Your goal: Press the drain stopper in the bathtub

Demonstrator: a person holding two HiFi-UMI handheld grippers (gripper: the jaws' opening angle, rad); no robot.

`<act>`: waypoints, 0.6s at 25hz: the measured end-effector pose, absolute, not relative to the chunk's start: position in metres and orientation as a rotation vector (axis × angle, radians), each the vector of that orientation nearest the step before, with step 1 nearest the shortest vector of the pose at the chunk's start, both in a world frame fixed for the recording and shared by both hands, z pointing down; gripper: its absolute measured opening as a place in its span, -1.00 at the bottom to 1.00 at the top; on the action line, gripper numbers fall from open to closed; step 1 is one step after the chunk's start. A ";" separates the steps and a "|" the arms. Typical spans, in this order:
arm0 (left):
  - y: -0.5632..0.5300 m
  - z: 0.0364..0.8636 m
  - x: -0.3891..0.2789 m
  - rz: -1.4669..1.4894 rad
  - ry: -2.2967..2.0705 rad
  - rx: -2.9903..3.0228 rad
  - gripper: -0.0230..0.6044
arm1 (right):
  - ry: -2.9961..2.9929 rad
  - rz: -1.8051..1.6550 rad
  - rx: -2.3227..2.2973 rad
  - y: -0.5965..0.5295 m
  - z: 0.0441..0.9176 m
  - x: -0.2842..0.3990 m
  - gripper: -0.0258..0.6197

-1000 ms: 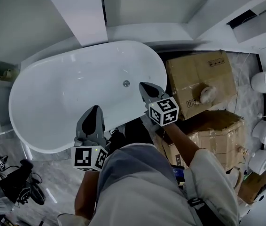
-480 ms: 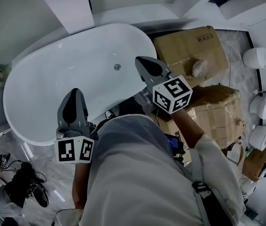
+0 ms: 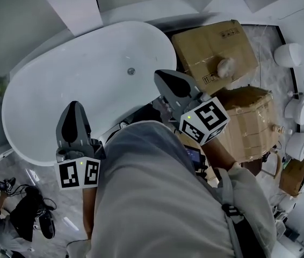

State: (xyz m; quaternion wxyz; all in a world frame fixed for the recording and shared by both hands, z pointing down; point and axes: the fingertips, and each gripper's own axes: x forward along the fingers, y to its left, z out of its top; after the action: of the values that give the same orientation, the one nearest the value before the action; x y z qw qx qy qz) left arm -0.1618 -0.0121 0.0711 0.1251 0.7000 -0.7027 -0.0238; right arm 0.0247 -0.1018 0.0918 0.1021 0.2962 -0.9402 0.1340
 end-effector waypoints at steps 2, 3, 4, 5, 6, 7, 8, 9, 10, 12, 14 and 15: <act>-0.008 0.073 -0.162 -0.066 -2.051 2.035 -0.93 | -2.783 0.402 0.866 -0.091 0.089 0.026 -0.93; -0.006 0.075 -0.163 -0.064 -2.053 2.031 -0.93 | -2.787 0.398 0.867 -0.086 0.087 0.027 -0.93; -0.005 0.077 -0.163 -0.062 -2.058 2.025 -0.93 | -2.790 0.391 0.872 -0.083 0.086 0.028 -0.93; -0.004 0.079 -0.163 -0.057 -2.063 2.018 -0.93 | -2.791 0.384 0.879 -0.080 0.086 0.029 -0.93; -0.003 0.081 -0.164 -0.050 -2.067 2.013 -0.93 | -2.788 0.378 0.885 -0.078 0.087 0.029 -0.93; -0.003 0.082 -0.164 -0.043 -2.070 2.012 -0.93 | -2.783 0.375 0.887 -0.076 0.088 0.028 -0.93; -0.002 0.083 -0.164 -0.034 -2.072 2.011 -0.93 | -2.776 0.373 0.885 -0.075 0.090 0.027 -0.93; 0.000 0.084 -0.164 -0.025 -2.072 2.012 -0.93 | -2.769 0.371 0.882 -0.073 0.092 0.025 -0.93; 0.001 0.085 -0.165 -0.015 -2.071 2.011 -0.93 | -2.762 0.370 0.880 -0.071 0.094 0.024 -0.93; 0.004 0.088 -0.164 0.008 -2.068 2.011 -0.93 | -2.747 0.375 0.887 -0.070 0.098 0.023 -0.93; 0.007 0.092 -0.163 0.034 -2.066 2.008 -0.93 | -2.735 0.381 0.907 -0.071 0.100 0.025 -0.93; 0.008 0.095 -0.162 0.045 -2.064 2.006 -0.93 | -2.728 0.384 0.919 -0.073 0.101 0.027 -0.93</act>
State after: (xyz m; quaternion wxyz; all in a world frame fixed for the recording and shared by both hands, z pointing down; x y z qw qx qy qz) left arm -0.1619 0.0076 0.0948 0.1313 0.6909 -0.7108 0.0154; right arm 0.0268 -0.0726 0.1011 0.1184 0.3142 -0.9327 0.1313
